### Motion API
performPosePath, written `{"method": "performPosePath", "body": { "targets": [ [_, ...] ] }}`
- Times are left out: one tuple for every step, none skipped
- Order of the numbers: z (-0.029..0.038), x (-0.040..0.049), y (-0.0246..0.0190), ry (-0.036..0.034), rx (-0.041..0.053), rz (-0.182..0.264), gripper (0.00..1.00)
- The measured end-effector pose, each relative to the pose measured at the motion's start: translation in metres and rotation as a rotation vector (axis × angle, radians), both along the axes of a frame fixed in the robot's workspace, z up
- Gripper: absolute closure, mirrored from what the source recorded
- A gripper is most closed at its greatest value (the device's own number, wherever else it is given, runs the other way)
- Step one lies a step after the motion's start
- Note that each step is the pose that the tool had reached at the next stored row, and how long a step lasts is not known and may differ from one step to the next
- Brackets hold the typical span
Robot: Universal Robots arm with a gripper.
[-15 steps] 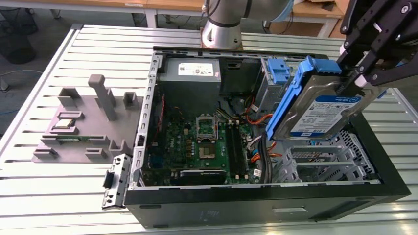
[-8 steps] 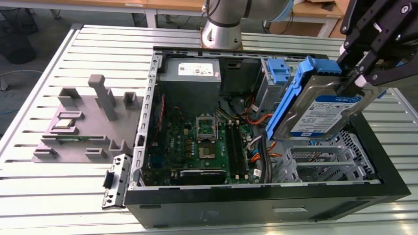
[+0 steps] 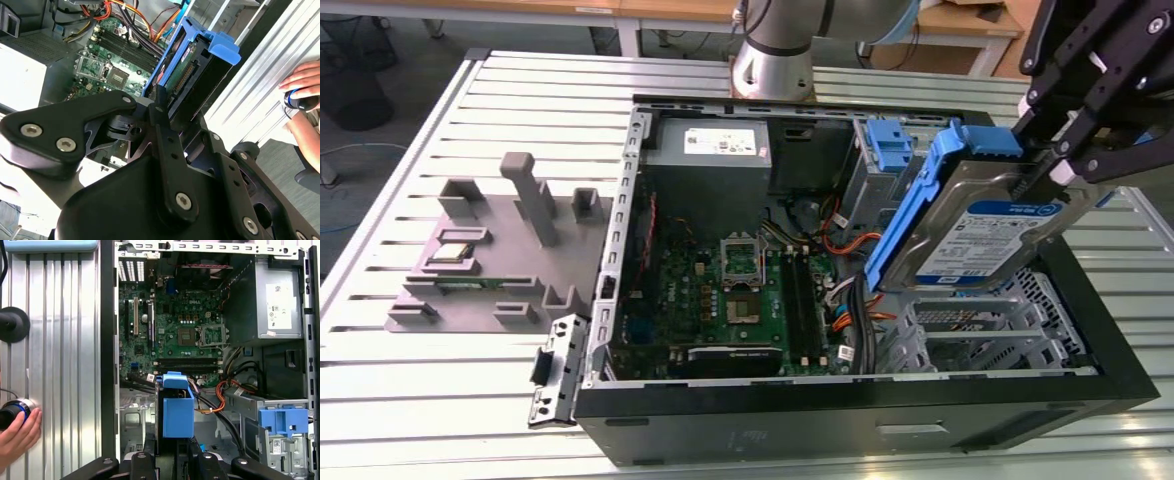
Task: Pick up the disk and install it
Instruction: 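Insert the disk into the insertion slot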
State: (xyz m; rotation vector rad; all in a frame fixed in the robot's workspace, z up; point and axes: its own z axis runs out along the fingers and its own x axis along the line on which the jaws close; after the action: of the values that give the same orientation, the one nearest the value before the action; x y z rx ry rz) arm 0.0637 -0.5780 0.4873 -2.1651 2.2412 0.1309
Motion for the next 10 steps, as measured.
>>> {"method": "performPosePath", "body": {
  "targets": [
    [-0.0001,0.0007,-0.0016,0.0000,0.0000,0.000,0.65],
    [-0.0003,0.0016,-0.0029,0.0000,0.0000,0.000,0.65],
    [-0.0006,0.0028,-0.0039,0.0000,0.0000,0.000,0.65],
    [-0.0009,0.0043,-0.0045,0.0000,0.0001,0.000,0.65],
    [-0.0012,0.0061,-0.0049,0.0000,0.0001,0.000,0.65],
    [-0.0015,0.0083,-0.0052,0.0000,0.0001,0.000,0.65],
    [-0.0019,0.0110,-0.0054,0.0000,0.0000,0.000,0.65],
    [-0.0022,0.0133,-0.0056,0.0000,0.0001,0.000,0.65],
    [-0.0026,0.0158,-0.0059,0.0000,0.0001,0.000,0.65],
    [-0.0030,0.0181,-0.0062,0.0000,0.0000,0.000,0.65]
  ]
}}
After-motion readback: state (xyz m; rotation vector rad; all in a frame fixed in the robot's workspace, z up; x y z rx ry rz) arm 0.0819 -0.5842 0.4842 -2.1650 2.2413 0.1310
